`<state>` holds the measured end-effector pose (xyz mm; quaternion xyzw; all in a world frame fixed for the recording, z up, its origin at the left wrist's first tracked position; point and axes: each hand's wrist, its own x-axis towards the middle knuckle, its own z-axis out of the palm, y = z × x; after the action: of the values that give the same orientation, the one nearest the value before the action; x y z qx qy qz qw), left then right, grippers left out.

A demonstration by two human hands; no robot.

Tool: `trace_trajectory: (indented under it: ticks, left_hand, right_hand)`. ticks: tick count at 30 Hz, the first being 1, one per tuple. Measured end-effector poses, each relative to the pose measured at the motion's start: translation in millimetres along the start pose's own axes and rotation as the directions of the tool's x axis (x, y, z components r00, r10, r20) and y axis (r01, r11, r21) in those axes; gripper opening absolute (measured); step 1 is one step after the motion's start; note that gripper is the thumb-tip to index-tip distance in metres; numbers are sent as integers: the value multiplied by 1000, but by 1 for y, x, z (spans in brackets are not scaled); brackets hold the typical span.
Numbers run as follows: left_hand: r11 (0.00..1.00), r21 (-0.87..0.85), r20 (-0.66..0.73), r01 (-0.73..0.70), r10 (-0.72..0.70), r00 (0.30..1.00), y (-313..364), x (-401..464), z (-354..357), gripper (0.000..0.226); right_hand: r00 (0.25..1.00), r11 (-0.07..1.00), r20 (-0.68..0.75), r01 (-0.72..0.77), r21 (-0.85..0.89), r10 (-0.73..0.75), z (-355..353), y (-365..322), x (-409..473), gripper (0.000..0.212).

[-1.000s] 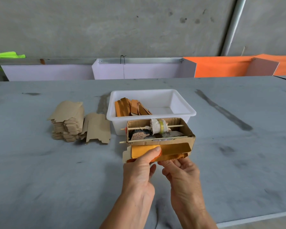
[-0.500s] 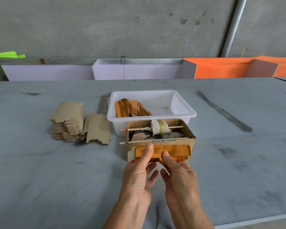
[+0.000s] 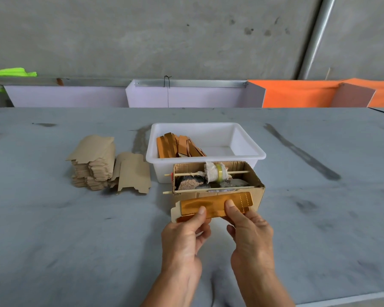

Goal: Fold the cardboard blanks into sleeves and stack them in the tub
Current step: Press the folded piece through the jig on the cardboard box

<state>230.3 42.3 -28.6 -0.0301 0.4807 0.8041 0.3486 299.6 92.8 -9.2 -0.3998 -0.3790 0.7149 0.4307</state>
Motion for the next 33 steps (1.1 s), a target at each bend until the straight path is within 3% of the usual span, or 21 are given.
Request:
trace_trajectory:
  ticks: [6, 8, 14, 20, 23, 27, 30, 33]
  left_hand:
    - [997, -29, 35, 72, -71, 997, 4, 2, -5, 14]
    - [1000, -21, 7, 8, -8, 1000, 6, 4, -6, 3]
    - [987, 71, 38, -145, 143, 989, 11, 1, -6, 12]
    - [942, 244, 82, -230, 216, 973, 13, -5, -5, 16]
    - [920, 267, 77, -285, 275, 958, 22, -3, -4, 19]
    - [926, 226, -33, -304, 319, 947, 33, 5, 0, 18]
    - [937, 199, -51, -286, 301, 952, 40, 10, 7, 17]
    - [922, 257, -14, -289, 303, 953, 49, 16, 12, 17]
  right_hand:
    - [996, 997, -55, -71, -14, 71, -3, 2, 10, 4]
    - [993, 995, -60, -103, -7, 102, -4, 1, 12, 5]
    - [978, 982, 95, -190, 13, 188, 2, -4, 9, 14]
    - [996, 992, 12, -86, -92, 88, 4, -6, 10, 17]
    - [993, 984, 91, -55, -171, 71, 8, -15, 10, 15]
    - [964, 964, 247, -31, -266, 99, 16, -25, 10, 16]
    - [963, 956, 268, 46, -291, 35, 29, -28, 11, 6]
    - [968, 952, 245, 130, -276, -61, 43, -35, 22, 19]
